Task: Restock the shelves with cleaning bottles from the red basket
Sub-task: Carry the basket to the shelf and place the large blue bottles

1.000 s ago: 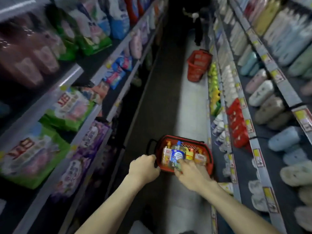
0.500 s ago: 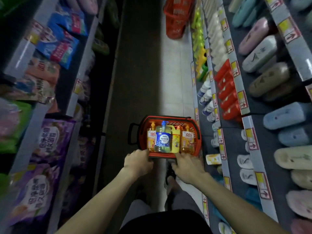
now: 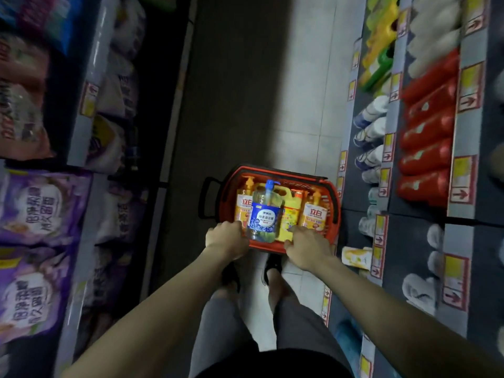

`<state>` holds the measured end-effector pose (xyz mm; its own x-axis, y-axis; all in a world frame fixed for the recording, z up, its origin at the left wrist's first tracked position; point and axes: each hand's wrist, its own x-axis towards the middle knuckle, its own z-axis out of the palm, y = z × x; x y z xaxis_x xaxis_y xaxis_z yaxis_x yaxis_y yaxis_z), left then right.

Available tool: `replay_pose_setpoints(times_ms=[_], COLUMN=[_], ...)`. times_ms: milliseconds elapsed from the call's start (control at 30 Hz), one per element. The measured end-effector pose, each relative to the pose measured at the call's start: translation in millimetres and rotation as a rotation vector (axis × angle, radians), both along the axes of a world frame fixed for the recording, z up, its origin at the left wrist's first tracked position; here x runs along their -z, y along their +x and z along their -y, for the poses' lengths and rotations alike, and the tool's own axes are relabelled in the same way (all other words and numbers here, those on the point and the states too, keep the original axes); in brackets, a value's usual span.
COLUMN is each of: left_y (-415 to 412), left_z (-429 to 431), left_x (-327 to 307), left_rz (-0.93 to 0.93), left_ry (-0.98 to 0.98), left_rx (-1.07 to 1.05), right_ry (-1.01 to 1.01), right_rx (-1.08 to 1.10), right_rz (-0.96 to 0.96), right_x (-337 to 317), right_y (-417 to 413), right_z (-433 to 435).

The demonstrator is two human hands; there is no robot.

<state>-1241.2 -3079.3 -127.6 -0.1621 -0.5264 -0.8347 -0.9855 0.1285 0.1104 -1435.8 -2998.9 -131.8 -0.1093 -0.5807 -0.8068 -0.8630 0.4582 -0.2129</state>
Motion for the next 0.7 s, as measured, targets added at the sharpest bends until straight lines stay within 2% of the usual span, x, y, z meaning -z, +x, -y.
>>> replay_pose_setpoints(times_ms=[400, 467, 567, 633, 700], left_y=[-10.5, -11.6, -13.7, -15.6, -17.9], left_z=[17.6, 21.5, 28.4, 32.7, 37.0], left_x=[156.8, 177.8, 202.7, 217.3, 230.7], left_rz=[0.023, -0.006, -0.093, -0.153, -0.213], left_ry=[0.08, 0.1, 0.12, 0.134, 0.175], left_rx=[-0.085, -0.115, -0.23, -0.361, -0.578], right_ry=[0.202, 0.244, 0.293, 0.295, 0.292], right_rx=[0.246, 0.374, 0.677, 0.895, 1.098], right_rz=[0.011, 0.048, 0.169, 0.239, 0.296], right_x=[143.4, 168.4, 205.1, 222.7, 233.6], right_y=[-10.8, -5.1, 3.6, 9.4, 15.2], right_z=[19.8, 23.2, 30.4, 35.5, 38.4])
